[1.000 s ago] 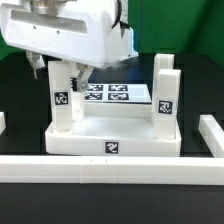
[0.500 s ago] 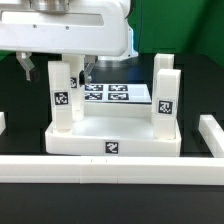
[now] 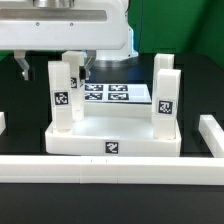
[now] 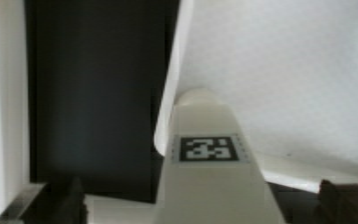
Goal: Assemble desk
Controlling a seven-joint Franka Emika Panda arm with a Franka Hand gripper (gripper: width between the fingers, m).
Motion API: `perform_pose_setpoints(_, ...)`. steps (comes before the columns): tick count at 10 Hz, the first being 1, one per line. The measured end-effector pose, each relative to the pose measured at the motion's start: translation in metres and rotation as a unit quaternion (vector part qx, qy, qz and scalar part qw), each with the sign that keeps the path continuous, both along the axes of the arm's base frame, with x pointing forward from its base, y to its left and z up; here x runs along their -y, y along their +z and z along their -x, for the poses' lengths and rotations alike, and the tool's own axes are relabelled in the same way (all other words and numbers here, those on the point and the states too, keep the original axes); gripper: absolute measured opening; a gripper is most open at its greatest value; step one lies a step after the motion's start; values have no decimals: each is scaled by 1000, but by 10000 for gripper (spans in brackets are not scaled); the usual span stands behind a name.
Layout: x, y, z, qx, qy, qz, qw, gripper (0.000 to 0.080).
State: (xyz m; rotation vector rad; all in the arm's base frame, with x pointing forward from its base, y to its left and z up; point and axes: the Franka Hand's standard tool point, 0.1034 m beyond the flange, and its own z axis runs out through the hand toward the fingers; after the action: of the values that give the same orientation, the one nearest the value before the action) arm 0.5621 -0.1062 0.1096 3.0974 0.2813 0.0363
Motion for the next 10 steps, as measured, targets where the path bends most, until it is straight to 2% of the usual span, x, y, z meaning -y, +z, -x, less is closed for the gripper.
perform_pose_setpoints(2,1,4,-5,-1,68,7,998,649)
perform_pose_setpoints(3,1,5,-7,0,53,7,999,649)
perform_pose_setpoints(4,1,4,-6,0,52,7,999,547)
perform_pose_setpoints(5,1,4,-6,-1,50,7,999,412)
perform_pose_setpoints(6,1,3,-6,-1,41,7,999,412)
perform_pose_setpoints(7,2,3,-6,0,41,7,999,290)
perform_pose_setpoints(10,1,3,-6,3,-40,4,999,290)
